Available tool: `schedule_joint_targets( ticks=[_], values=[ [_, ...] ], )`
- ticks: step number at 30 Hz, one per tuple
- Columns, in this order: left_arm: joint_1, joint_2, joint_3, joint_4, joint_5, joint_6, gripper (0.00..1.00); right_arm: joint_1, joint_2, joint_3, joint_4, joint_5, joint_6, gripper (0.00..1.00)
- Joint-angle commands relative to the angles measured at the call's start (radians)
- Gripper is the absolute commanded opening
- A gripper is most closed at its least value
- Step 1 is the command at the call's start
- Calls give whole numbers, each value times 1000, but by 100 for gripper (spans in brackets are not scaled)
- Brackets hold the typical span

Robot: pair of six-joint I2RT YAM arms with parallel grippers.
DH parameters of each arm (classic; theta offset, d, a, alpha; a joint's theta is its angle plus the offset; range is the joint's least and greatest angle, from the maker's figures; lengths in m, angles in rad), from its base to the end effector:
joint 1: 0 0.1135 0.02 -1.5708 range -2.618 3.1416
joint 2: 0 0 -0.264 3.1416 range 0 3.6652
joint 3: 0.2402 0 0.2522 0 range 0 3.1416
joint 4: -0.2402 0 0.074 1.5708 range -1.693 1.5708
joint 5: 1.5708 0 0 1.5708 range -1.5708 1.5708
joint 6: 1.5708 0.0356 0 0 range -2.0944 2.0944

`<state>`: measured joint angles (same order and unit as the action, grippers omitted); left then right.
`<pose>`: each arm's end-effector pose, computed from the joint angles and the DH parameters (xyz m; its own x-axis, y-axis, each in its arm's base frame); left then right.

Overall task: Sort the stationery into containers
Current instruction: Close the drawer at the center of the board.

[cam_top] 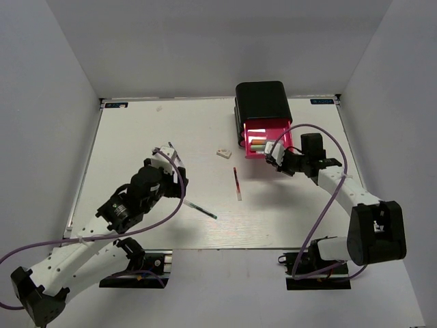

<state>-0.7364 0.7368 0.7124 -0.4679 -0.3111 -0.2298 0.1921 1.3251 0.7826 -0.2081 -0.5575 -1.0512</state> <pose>0.1302 -0.1034 0.2939 -0.4411 0.1072 -0.8910 0.3482 0.9355 -0.0598 0.2641 0.0706 0.2234 0.1378 -0.7236 -0.6763 -0.8502 0.2639 -0.4556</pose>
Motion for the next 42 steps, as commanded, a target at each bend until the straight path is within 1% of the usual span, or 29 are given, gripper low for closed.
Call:
schedule_joint_targets(
  ticks=[1,4,5,7,8,11,16,31,32,33,34,36,38,39,42],
  values=[
    [2,-37,-46,26,-17,-9,88,9,23,52,81,53,8,2],
    [2,-37,-47,26,-17,0,88,9,45,50,125,88,25,2],
    [2,-48,-47,26,-17,0,88,9,48,44,175,100,34,2],
    [2,-57,-60,26,-17,0,89,9,52,47,197,111,45,2],
    [2,-57,-60,26,-17,0,89,10,54,50,229,113,49,3],
    [2,-48,-60,26,-6,0,89,10,63,81,252,111,68,3],
    [2,-21,-60,35,24,0,90,12,74,119,271,100,97,3],
    [2,-2,-60,35,15,0,90,10,146,237,276,85,140,3],
    [2,-2,-60,35,15,0,90,9,131,241,266,71,134,4],
    [2,-2,-60,35,15,0,90,9,122,239,236,48,111,12],
    [2,-2,-60,35,15,0,90,9,102,247,178,33,96,17],
    [2,-2,-60,35,15,0,90,9,69,257,123,-10,36,29],
    [2,-2,-60,35,15,0,90,12,50,279,31,-28,-19,34],
    [2,-2,-60,35,15,0,90,7,45,303,9,-30,-30,43],
    [2,7,-60,35,15,0,90,6,63,319,-30,-9,-93,49]
  ],
)
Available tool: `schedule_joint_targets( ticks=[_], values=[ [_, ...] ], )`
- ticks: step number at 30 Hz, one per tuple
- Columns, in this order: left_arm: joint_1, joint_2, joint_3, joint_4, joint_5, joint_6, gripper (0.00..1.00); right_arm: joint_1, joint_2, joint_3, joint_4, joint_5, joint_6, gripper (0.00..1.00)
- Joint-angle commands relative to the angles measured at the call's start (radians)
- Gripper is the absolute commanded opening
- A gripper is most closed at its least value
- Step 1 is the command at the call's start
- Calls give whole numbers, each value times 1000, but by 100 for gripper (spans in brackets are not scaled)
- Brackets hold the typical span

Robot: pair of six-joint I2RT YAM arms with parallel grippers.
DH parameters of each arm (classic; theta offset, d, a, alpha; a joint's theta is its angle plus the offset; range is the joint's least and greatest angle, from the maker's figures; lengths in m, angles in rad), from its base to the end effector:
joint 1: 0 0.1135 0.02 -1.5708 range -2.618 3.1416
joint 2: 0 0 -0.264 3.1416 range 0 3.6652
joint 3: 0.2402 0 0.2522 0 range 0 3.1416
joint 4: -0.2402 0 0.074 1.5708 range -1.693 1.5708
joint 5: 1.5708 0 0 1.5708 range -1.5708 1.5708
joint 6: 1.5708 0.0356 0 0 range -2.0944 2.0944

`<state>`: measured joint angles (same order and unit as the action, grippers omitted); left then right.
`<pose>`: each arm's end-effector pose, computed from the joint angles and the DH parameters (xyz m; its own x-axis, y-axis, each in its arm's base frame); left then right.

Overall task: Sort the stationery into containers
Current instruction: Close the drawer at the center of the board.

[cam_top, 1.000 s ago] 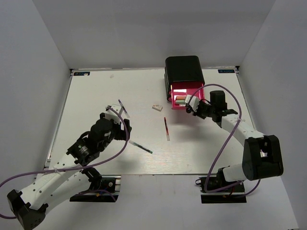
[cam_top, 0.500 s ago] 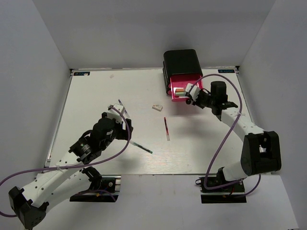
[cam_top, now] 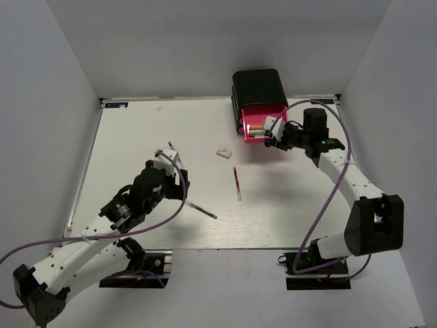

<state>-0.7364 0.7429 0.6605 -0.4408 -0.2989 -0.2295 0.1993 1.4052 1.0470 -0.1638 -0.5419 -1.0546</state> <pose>0.1317 -0.1052 0.2777 -0.4635 0.1267 -0.8770 0.3568 0.9326 -0.0538 0.3076 0.0809 0.2921 0.2874 -0.7021 -0.6515 -0.7251 0.2850 -0.6269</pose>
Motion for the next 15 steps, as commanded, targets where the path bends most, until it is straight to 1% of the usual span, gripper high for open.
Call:
schedule_joint_targets(
  ticks=[1,2,3,6,11,15],
  values=[
    [2,1,-9,8,3,-1,90,-1,-3,61,-98,-24,-102,52],
    [2,1,-9,8,3,-1,90,-1,9,71,-108,-18,-138,52],
    [2,1,-9,8,-6,-1,90,-3,18,77,-114,-18,-145,54],
    [2,1,-9,8,-6,-1,90,-3,37,74,-126,-17,-188,54],
    [2,1,-9,8,-6,-1,90,-3,63,87,-171,-21,-251,51],
    [2,1,-9,8,-6,-1,90,-5,90,87,-138,3,-271,51]
  ],
)
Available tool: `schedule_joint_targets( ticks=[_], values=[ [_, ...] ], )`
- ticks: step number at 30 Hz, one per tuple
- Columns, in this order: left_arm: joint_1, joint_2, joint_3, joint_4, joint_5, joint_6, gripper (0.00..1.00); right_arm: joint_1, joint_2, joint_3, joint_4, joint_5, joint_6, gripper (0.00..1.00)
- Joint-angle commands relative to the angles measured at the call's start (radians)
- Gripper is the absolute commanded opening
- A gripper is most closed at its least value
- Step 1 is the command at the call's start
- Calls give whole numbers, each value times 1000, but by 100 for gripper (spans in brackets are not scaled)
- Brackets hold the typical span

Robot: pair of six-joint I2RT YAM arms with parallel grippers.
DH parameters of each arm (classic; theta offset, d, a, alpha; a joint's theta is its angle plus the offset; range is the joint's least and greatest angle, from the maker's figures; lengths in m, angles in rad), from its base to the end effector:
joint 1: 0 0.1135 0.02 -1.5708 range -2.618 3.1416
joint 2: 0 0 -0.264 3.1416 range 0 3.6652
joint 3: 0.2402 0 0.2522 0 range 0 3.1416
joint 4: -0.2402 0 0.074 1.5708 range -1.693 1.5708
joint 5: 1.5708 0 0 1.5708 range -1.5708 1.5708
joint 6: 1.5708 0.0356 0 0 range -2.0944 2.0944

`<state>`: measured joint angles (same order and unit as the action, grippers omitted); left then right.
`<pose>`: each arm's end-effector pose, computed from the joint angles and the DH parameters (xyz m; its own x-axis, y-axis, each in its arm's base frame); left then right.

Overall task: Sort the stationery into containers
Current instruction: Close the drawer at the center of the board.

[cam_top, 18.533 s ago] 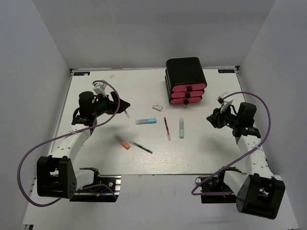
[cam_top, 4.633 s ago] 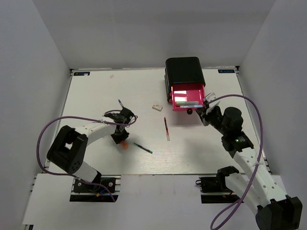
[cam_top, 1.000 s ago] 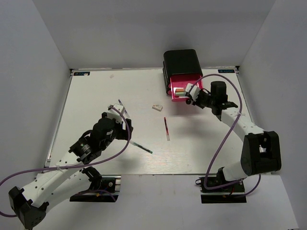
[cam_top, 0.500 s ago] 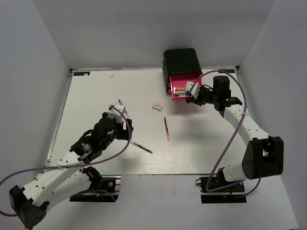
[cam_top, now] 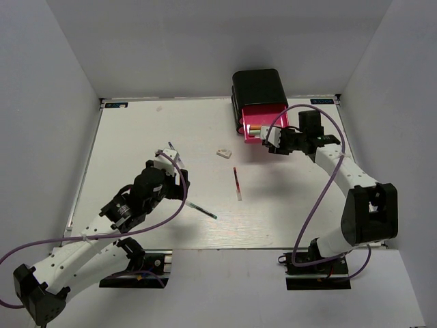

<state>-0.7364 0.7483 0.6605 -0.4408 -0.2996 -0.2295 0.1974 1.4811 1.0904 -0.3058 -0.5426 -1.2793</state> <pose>0.1323 -0.1058 0.2769 -0.4669 0.1299 -0.8747 0.3560 0.9331 -0.0515 0.3159 0.0819 0.2716 0.3521 -0.7661 -0.5377 -0.7624 0.0985 -0.6395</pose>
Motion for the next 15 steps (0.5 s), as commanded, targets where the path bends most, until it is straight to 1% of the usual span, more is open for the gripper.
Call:
schedule_joint_targets(
  ticks=[1,5,14,15],
  values=[
    [2,-4,-9,8,-6,-1,90,-1,22,43,13,18,-48,50],
    [2,-4,-9,8,-6,-1,90,-4,36,31,94,64,-46,50],
    [2,5,-9,8,-6,-1,90,-7,71,37,85,136,-129,46],
    [2,5,-9,8,-6,-1,90,-6,74,42,83,141,-135,43]
  ],
)
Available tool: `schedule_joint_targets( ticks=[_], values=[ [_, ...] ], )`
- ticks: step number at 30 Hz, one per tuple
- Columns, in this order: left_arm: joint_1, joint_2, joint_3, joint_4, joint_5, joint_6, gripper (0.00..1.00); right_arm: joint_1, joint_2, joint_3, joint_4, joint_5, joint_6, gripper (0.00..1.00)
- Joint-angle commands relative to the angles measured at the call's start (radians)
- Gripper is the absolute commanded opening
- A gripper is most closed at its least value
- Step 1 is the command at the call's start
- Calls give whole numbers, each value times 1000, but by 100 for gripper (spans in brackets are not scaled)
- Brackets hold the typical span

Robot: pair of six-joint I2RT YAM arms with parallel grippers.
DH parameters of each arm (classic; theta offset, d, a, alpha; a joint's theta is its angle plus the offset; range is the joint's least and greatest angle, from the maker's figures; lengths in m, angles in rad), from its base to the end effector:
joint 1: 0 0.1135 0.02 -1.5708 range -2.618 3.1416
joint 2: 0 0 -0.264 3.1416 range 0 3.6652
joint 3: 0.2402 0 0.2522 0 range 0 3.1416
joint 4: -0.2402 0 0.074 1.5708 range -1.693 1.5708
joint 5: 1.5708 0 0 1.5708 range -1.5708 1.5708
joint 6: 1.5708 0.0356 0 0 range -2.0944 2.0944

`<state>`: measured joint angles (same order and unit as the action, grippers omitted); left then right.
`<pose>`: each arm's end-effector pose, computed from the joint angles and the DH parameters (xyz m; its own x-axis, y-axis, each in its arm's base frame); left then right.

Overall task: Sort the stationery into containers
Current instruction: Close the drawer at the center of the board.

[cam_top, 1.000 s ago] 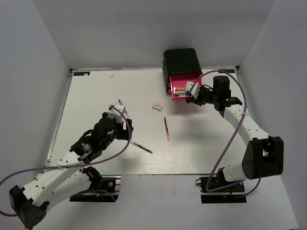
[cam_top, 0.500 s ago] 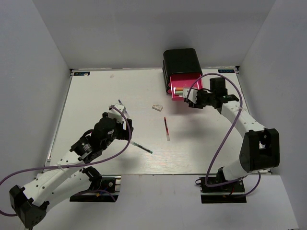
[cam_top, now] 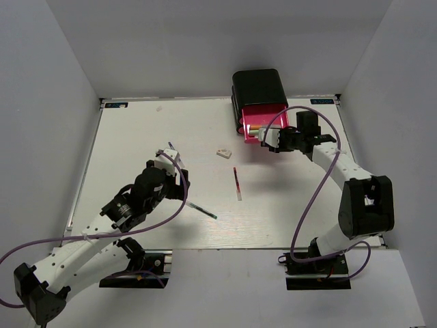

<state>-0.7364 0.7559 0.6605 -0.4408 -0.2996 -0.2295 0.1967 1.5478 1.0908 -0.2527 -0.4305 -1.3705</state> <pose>0.1332 -0.1066 0.2758 -0.4718 0.1343 -0.8714 0.3557 0.9333 -0.0487 0.3314 0.0812 0.2539 0.3511 -0.8381 -0.4174 -0.7234 0.0402 -0.6893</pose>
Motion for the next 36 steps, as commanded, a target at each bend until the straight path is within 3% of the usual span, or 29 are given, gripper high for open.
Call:
schedule_joint_targets(
  ticks=[1,9,15,24,36],
  values=[
    [2,-3,-9,8,-6,-1,90,-6,21,43,30,33,-47,41],
    [2,-3,-9,8,-6,-1,90,-8,31,109,-28,27,-53,19],
    [2,-3,-9,8,-6,-1,90,-8,18,149,-46,9,-59,10],
    [2,-3,-9,8,-6,-1,90,-6,5,277,-82,-39,11,9],
    [2,-3,-9,8,-6,-1,90,-8,55,285,139,67,54,10]
  ],
)
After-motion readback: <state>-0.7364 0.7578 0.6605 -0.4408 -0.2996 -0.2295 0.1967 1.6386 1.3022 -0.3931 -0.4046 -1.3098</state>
